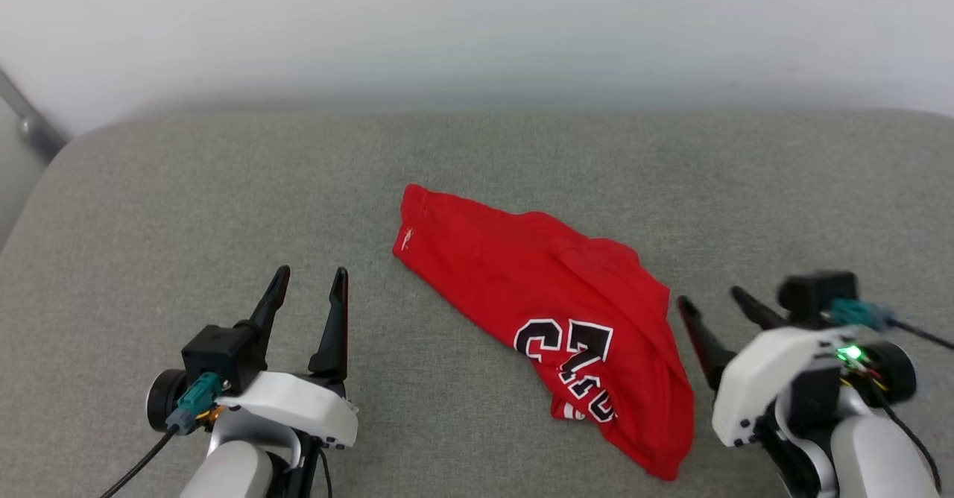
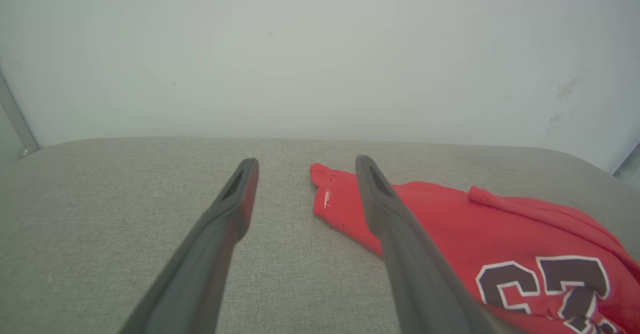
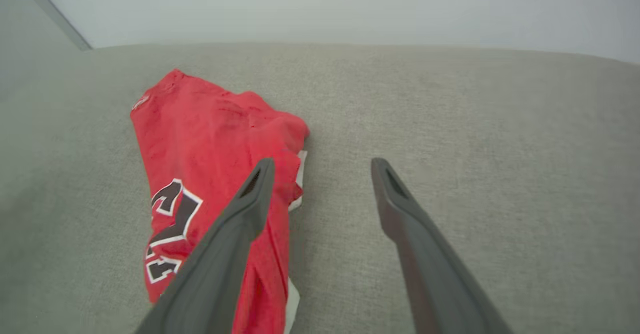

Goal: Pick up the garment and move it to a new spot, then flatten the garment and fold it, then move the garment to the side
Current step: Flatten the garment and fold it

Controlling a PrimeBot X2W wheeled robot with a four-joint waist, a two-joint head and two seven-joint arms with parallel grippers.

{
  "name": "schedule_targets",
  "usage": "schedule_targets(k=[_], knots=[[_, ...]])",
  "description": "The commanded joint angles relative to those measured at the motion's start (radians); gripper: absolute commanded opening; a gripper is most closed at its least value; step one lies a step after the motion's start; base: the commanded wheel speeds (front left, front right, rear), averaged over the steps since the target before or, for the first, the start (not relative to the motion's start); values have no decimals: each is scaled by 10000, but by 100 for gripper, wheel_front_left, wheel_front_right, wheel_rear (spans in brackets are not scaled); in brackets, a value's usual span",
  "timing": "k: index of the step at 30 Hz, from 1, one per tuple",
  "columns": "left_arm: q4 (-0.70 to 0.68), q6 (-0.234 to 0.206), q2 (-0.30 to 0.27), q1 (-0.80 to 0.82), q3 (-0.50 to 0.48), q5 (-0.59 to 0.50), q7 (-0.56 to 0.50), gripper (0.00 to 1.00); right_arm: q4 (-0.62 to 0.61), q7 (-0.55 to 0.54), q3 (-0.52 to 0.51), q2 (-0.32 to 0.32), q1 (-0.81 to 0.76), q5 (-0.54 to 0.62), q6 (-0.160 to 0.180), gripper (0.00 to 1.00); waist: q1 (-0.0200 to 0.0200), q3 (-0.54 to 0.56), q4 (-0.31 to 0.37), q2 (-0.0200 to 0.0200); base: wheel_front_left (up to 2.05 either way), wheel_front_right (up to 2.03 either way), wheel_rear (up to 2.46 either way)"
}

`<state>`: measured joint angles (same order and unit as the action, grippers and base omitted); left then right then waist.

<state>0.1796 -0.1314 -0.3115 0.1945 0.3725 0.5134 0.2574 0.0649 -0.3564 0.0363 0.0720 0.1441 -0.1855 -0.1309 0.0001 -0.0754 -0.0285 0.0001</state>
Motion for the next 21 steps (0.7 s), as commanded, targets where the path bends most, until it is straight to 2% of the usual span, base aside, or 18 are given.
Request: schedule_targets(k=[1, 8, 15, 16, 18, 21], knots=[[-41, 35, 3, 129, -31, -34, 31, 100, 18, -185, 70, 106, 175, -41, 3, 100, -1, -204, -88, -1, 0, 0, 0], [40, 305, 220, 586, -81, -227, 81, 100, 327, -3171, 1846, 900, 1592, -1007, 3, 100, -1, -859, -442, -1, 0, 0, 0], [81, 525, 504, 811, -267, -511, 97, 100, 765, -4407, 2922, 1425, 2338, -1533, 3, 100, -1, -1271, -703, -1, 0, 0, 0], [98, 574, 539, 811, -311, -559, 98, 100, 845, -4482, 2987, 1474, 2385, -1585, 3, 72, -1, -1292, -722, -1, 0, 0, 0], [135, 632, 605, 817, -399, -643, 99, 100, 891, -4442, 3046, 1509, 2507, -1666, 3, 0, -1, -1316, -750, -1, 0, 0, 0], [208, 712, 691, 743, -516, -735, 100, 100, 740, -4136, 3143, 1631, 2777, -1683, 3, 0, -1, -1268, -729, -1, 0, 0, 0]])
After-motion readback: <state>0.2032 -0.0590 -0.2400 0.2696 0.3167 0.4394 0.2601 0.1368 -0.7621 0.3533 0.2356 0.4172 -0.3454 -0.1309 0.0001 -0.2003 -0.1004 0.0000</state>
